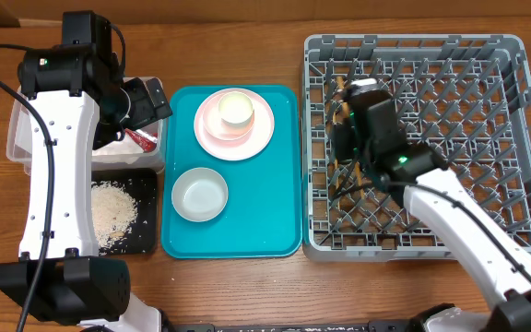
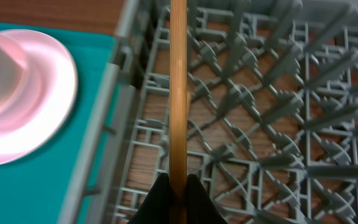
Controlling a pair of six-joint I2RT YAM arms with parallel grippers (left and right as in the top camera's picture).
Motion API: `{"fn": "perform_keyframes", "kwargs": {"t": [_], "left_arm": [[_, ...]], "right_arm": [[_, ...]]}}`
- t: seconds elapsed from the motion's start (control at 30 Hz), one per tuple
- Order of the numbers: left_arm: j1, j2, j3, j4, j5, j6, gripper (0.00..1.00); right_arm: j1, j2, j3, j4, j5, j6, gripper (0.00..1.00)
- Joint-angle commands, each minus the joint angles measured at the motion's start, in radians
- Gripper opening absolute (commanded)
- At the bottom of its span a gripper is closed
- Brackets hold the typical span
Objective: Sort waste into correct bins and load items into the dishwasher
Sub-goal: 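Carry the chopstick into the grey dish rack and release it, then move the right gripper over the pink plate and cup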
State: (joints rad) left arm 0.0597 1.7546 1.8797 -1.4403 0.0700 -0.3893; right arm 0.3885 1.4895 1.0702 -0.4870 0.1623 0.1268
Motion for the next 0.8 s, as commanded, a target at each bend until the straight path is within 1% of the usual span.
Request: {"fn": "perform_keyframes", "kwargs": {"t": [0.0,0.23,0.3,0.37,0.43,0.5,0.53,0.63,0.77], "left_arm": [[0.000,-0.006,-0.005,0.001,-0.003,0.008,1.00],[0.000,-0.006,-0.005,0.001,-0.003,0.008,1.00],[0.000,-0.006,-0.005,0.001,-0.003,0.008,1.00],[0.000,-0.006,-0.005,0.001,-0.003,0.008,1.00],[0.000,-0.006,-0.005,0.001,-0.003,0.008,1.00],[0.000,-0.006,-0.005,0.001,-0.003,0.008,1.00],[0.000,-0.006,-0.005,0.001,-0.003,0.008,1.00],[0.000,-0.006,-0.005,0.001,-0.003,0.008,1.00],[0.000,-0.006,-0.005,0.001,-0.003,0.008,1.00]], "right_arm": [[-0.030,0.038,0.016,-0.004,-0.106,-0.004,0.04],[-0.036,0.103,0.016,-0.002,-0.112,-0.004,0.05],[-0.036,0.116,0.016,0.001,-0.112,0.000,0.13],[-0.036,0.119,0.016,0.002,-0.112,0.000,0.17],[-0.036,0.119,0.016,0.004,-0.112,-0.001,0.24],[-0.036,0.119,0.016,0.006,-0.112,0.000,0.33],[-0.036,0.119,0.016,0.005,-0.112,0.000,0.40],[-0.035,0.119,0.016,-0.017,-0.113,0.000,0.55],[-0.035,0.117,0.016,-0.048,-0.166,0.021,0.56]]}}
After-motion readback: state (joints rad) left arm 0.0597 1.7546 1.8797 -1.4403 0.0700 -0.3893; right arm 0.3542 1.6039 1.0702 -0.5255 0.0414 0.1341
